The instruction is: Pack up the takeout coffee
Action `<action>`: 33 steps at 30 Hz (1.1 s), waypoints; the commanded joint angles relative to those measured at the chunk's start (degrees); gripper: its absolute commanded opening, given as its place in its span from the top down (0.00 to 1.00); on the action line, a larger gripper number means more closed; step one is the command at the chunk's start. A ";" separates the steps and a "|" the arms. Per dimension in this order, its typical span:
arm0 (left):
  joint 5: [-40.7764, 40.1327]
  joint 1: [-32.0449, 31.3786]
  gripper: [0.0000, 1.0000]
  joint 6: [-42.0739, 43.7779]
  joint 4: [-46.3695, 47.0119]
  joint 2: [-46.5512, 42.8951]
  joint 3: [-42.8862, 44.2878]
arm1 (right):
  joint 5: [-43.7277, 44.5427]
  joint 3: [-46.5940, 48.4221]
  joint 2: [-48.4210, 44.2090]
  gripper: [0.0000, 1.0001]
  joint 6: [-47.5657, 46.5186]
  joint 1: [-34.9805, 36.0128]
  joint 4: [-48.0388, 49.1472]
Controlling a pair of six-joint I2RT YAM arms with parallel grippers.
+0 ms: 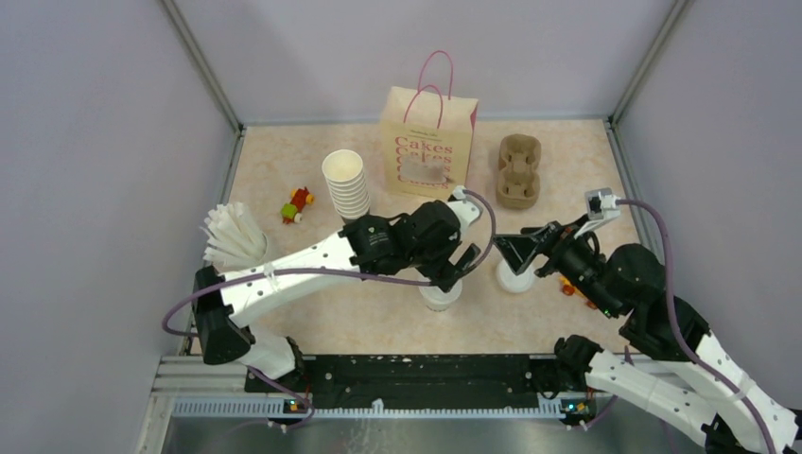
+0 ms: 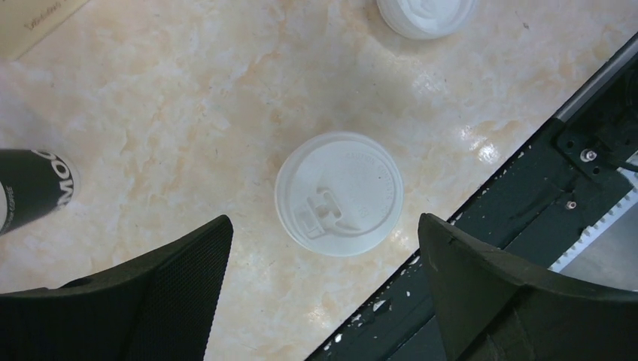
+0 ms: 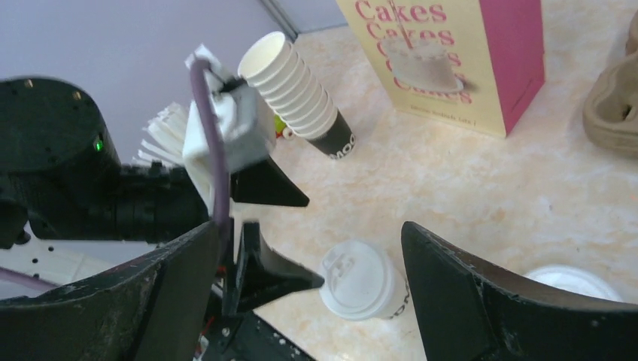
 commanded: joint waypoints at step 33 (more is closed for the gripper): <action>42.64 24.90 0.15 -17.58 23.62 -10.92 -31.02 | -17.92 -15.83 21.01 0.64 11.19 -5.01 6.53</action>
